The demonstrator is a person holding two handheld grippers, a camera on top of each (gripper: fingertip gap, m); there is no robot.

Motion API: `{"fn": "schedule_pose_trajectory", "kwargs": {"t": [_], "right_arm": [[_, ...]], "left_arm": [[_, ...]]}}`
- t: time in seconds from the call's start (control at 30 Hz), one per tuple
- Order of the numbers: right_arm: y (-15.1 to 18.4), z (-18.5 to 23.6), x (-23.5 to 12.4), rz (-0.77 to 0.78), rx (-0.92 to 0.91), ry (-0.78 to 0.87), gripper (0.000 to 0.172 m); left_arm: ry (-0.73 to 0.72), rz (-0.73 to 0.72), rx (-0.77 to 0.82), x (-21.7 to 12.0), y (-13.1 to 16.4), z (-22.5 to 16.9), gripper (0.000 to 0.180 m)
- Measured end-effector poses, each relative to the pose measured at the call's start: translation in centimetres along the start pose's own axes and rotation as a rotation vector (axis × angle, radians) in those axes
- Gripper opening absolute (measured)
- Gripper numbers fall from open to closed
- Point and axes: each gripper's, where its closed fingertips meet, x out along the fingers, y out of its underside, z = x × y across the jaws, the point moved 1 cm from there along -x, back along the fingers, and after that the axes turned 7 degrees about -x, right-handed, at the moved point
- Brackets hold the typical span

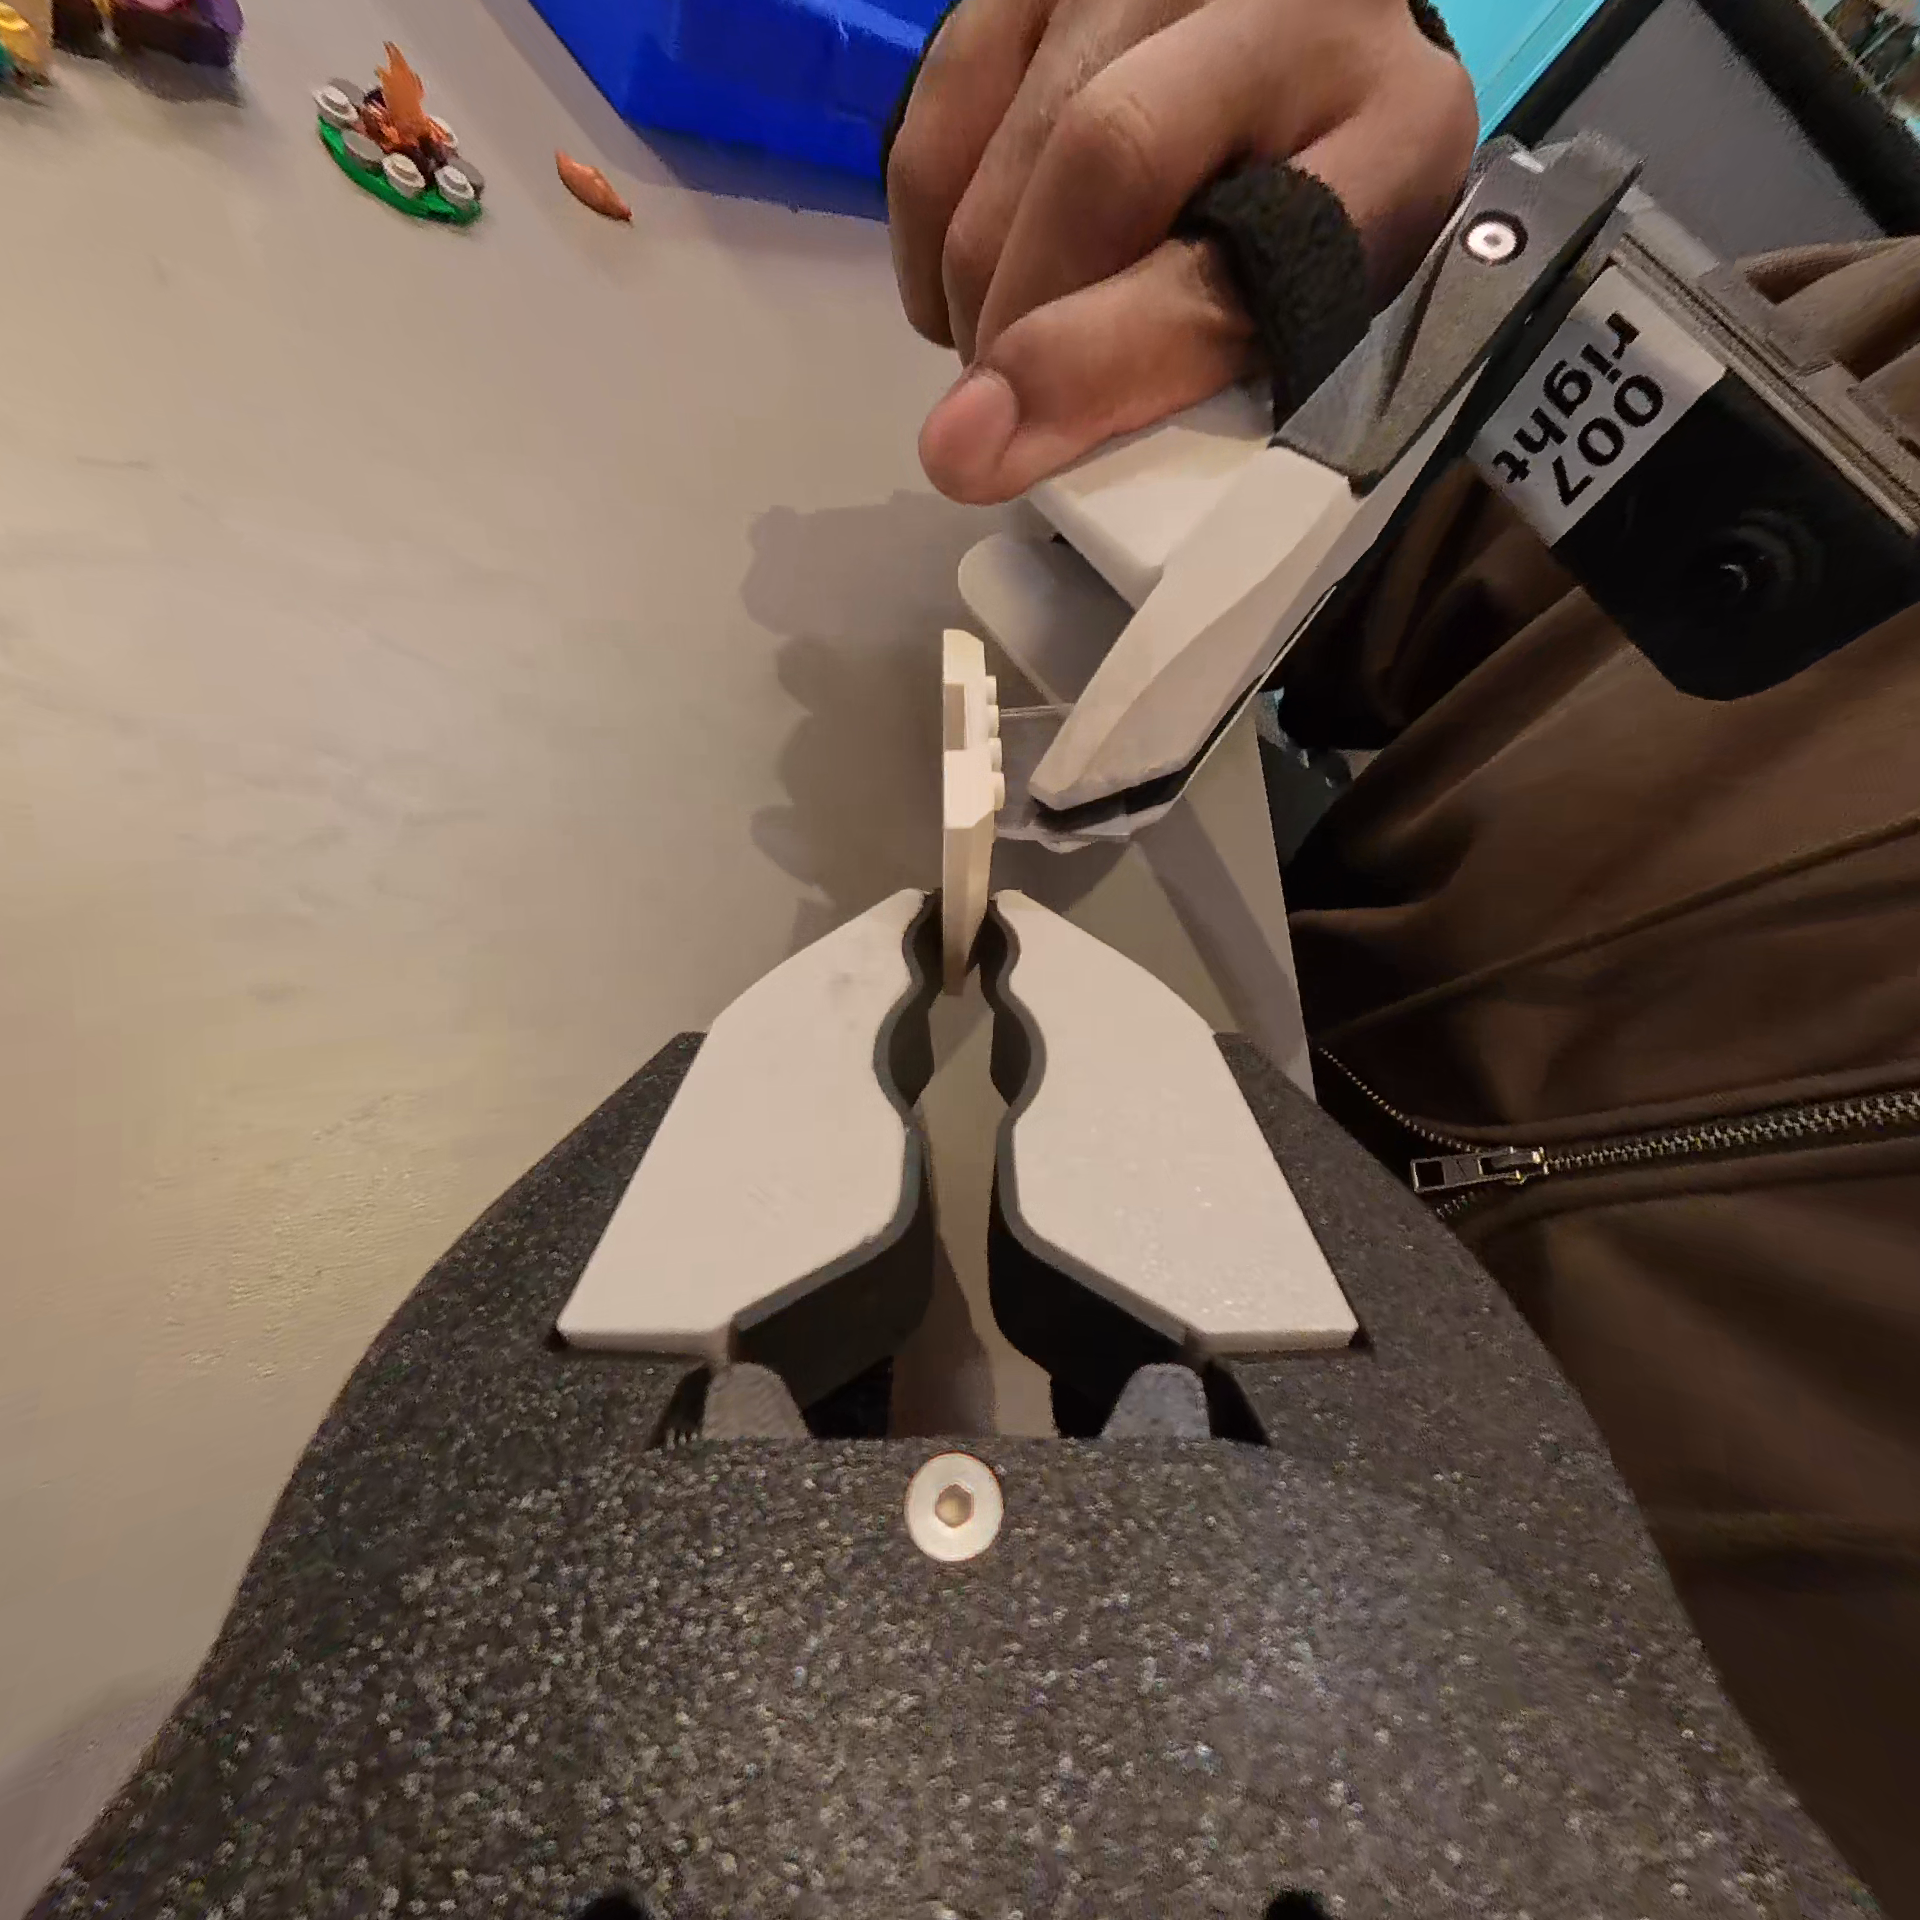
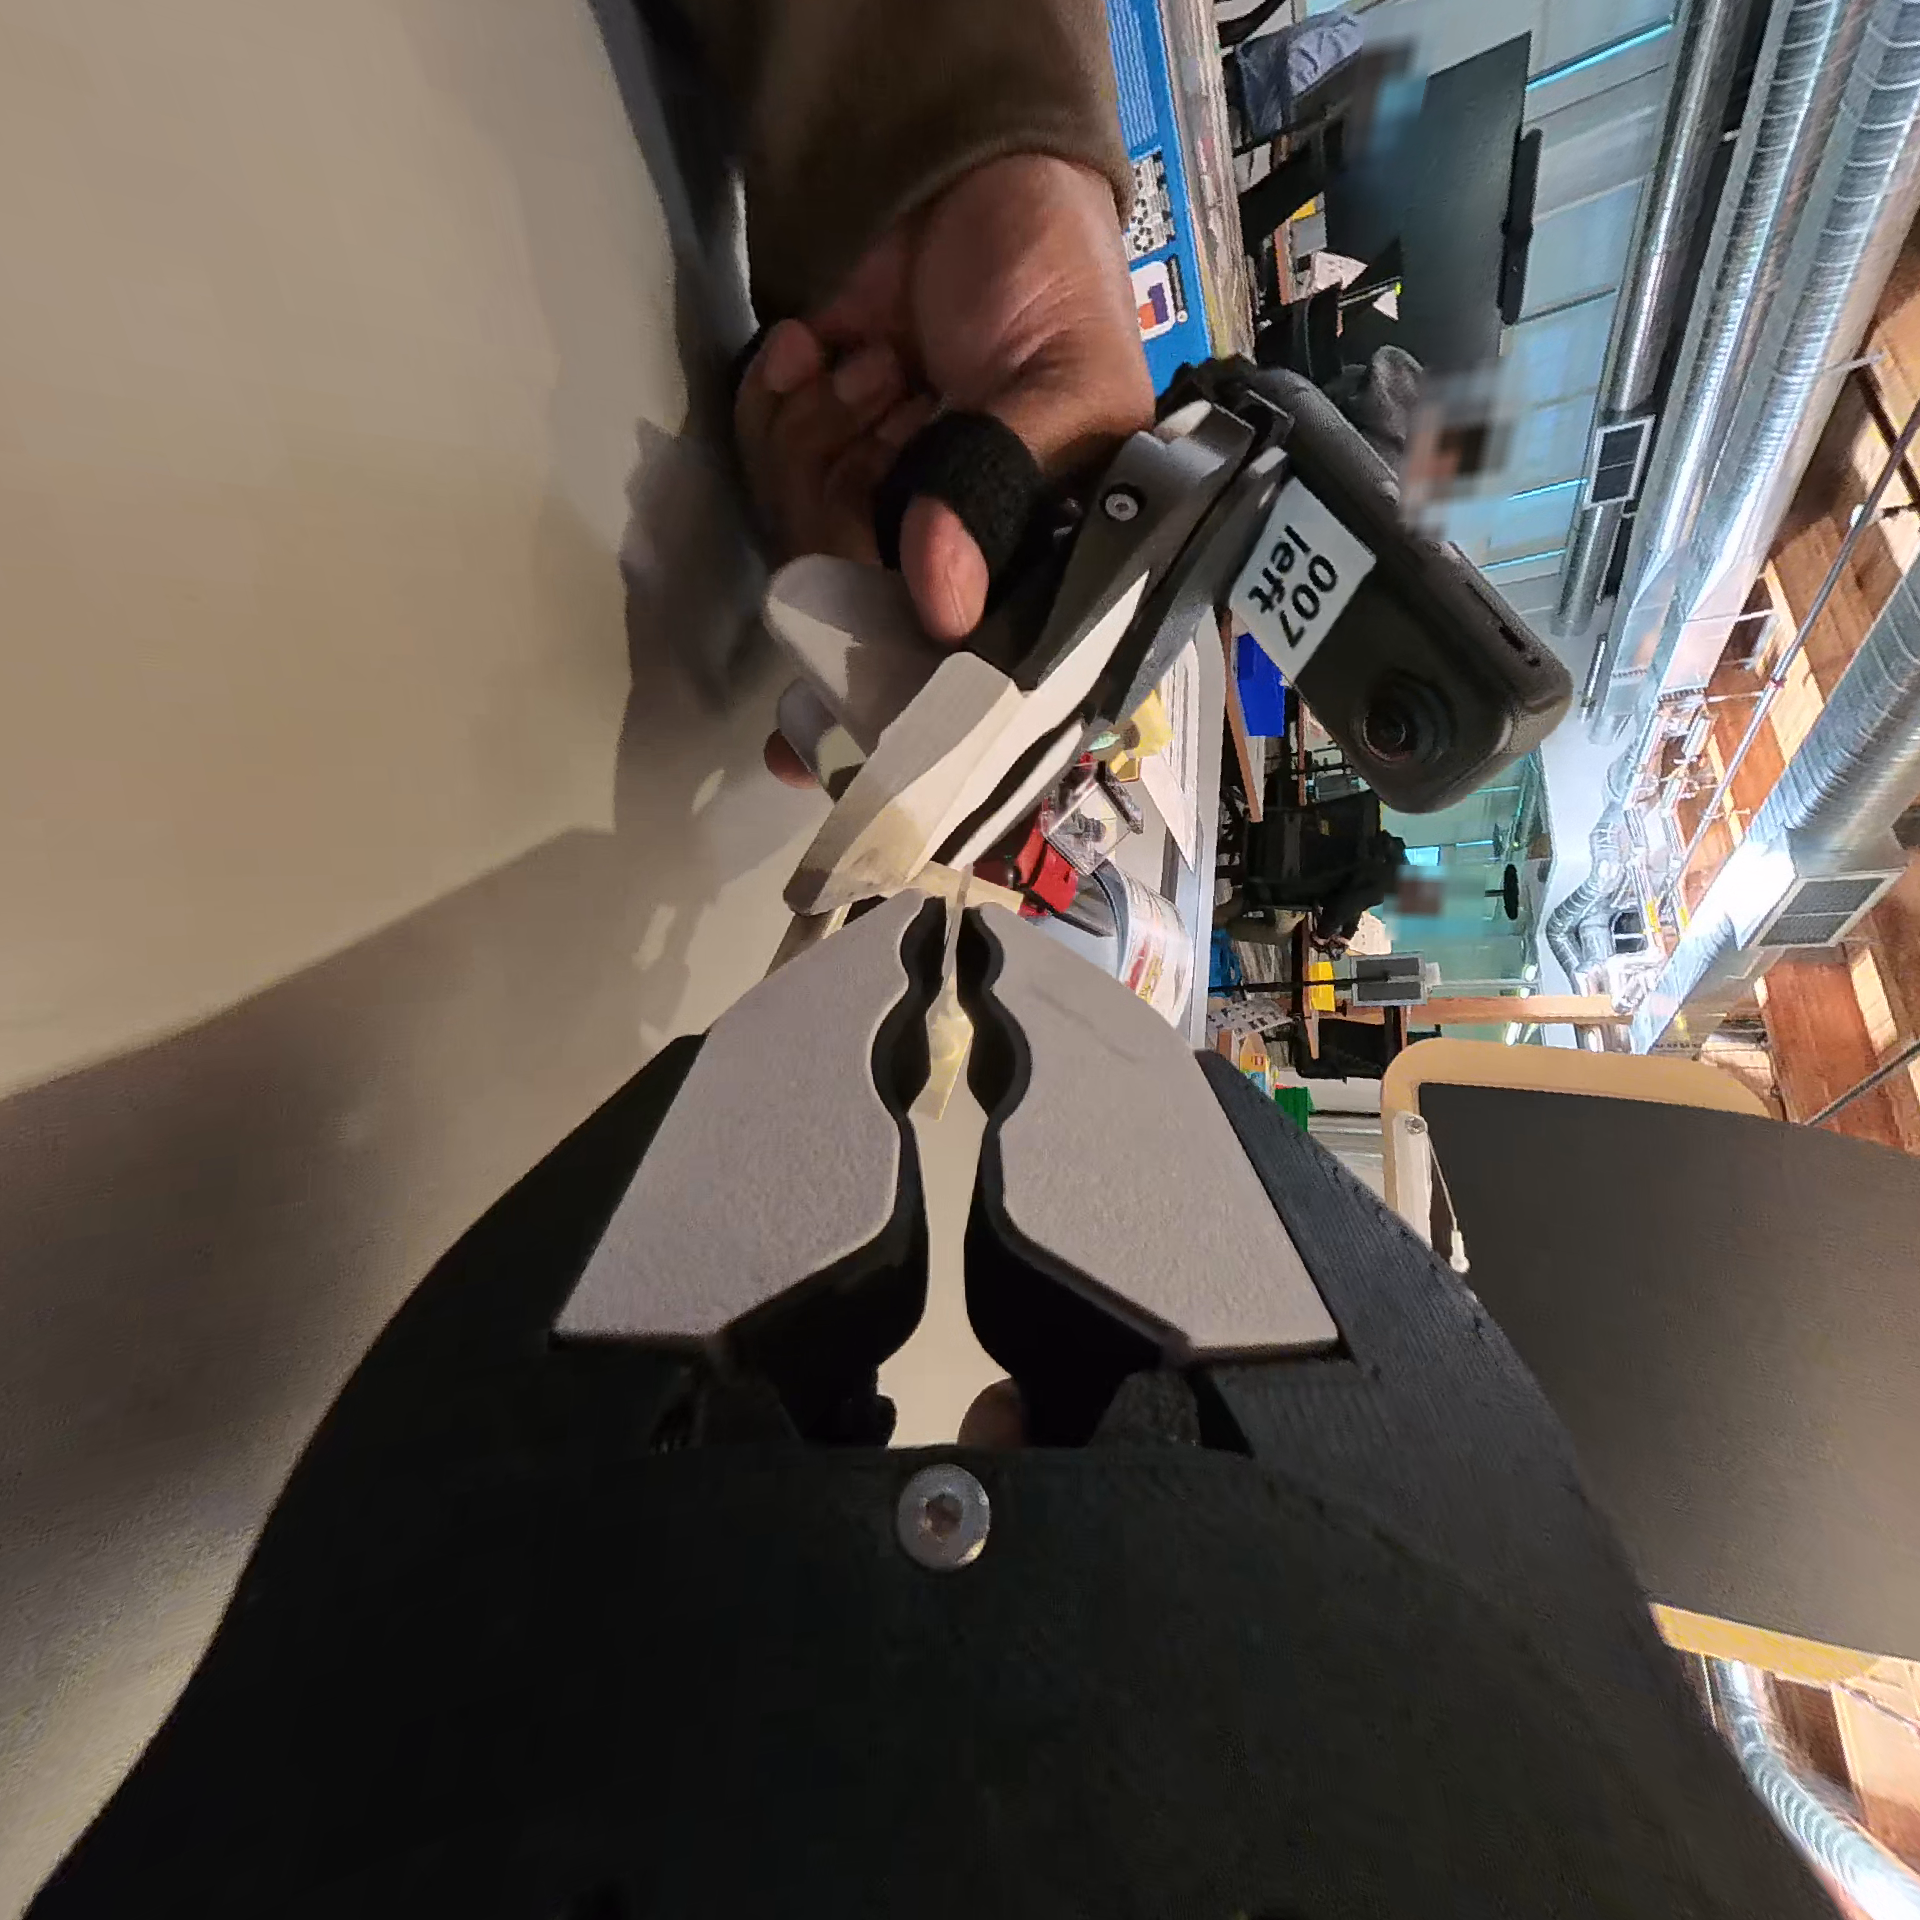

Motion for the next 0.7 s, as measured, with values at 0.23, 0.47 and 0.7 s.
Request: {"fn": "schedule_pose_trajectory", "kwargs": {"t": [0.23, 0.47, 0.7], "right_arm": [[-0.25, 0.1, -0.72, -0.083, 0.123, -0.004, 0.003], [-0.33, -0.19, -0.59, -0.055, 0.068, 0.073, 0.002], [-0.84, -0.14, -0.28, -0.01, -0.061, 0.127, 0.001]], "left_arm": [[0.003, 0.017, 0.026, 0.32, 0.19, -0.31, 0.007], [-0.009, -0.017, 0.008, 0.11, -0.24, -0.03, 0.007], [-0.013, -0.022, -0.001, 0.05, -0.29, 0.12, 0.007]]}}
